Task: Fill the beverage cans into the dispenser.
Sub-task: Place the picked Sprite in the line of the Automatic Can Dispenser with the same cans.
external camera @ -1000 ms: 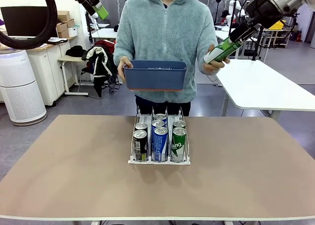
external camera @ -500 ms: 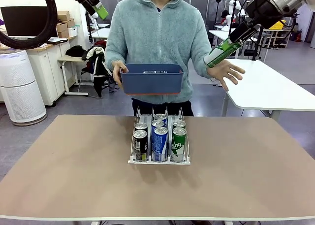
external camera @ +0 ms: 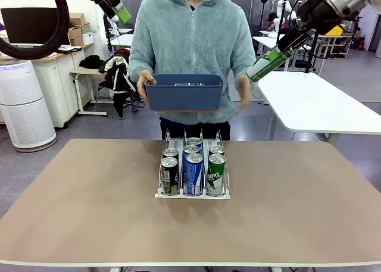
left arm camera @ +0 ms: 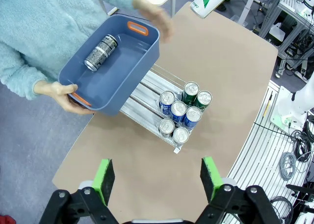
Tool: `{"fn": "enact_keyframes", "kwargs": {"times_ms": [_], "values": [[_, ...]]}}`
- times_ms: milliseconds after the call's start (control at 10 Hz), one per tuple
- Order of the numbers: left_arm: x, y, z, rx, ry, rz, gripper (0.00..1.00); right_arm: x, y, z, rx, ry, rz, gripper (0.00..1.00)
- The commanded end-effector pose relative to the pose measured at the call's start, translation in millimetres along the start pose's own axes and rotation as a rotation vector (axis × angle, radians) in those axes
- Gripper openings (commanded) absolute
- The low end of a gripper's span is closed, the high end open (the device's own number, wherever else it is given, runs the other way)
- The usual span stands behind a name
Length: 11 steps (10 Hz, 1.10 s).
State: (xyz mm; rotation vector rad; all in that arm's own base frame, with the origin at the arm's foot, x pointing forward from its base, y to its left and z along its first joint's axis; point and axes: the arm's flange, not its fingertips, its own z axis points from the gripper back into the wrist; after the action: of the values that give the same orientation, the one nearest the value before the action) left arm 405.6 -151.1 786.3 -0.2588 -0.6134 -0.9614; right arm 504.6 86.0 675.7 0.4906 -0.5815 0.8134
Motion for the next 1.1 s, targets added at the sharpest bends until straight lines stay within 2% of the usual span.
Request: {"fn": "enact_keyframes", "kwargs": {"times_ms": [0, 200, 300, 400, 500, 700, 1000], "values": [[-2.0, 1.0, -1.0, -0.005, -0.003, 0.001, 0.94, 0.0, 0.0, 0.0, 0.000, 0.000, 0.000, 0.58], [-2.0, 1.0, -1.0, -0.005, -0.003, 0.001, 0.94, -16.9, 36.5, 10.0, -0.034, -0.002, -0.088, 0.58], [-2.0, 1.0, -1.0, -0.005, -0.003, 0.001, 0.94, -28.2, 56.9, 13.1, -0.046, 0.043, -0.159, 0.58], [-2.0, 1.0, -1.0, -0.005, -0.003, 0.001, 0.94, -38.7, 73.9, 19.3, -0.075, 0.095, -0.155, 0.58], [-2.0, 1.0, -1.0, -0.005, -0.003, 0.001, 0.94, -49.6, 91.3, 17.0, -0.168, 0.112, -0.200, 0.58], [-2.0, 1.0, -1.0, -0.005, -0.003, 0.001, 0.94, -78.2, 119.5, 3.0, -0.205, 0.205, -0.211, 0.58], [-2.0, 1.0, -1.0, -0.005, -0.003, 0.001, 0.94, -119.0, 145.9, -8.5, -0.175, 0.309, -0.190, 0.58]]}}
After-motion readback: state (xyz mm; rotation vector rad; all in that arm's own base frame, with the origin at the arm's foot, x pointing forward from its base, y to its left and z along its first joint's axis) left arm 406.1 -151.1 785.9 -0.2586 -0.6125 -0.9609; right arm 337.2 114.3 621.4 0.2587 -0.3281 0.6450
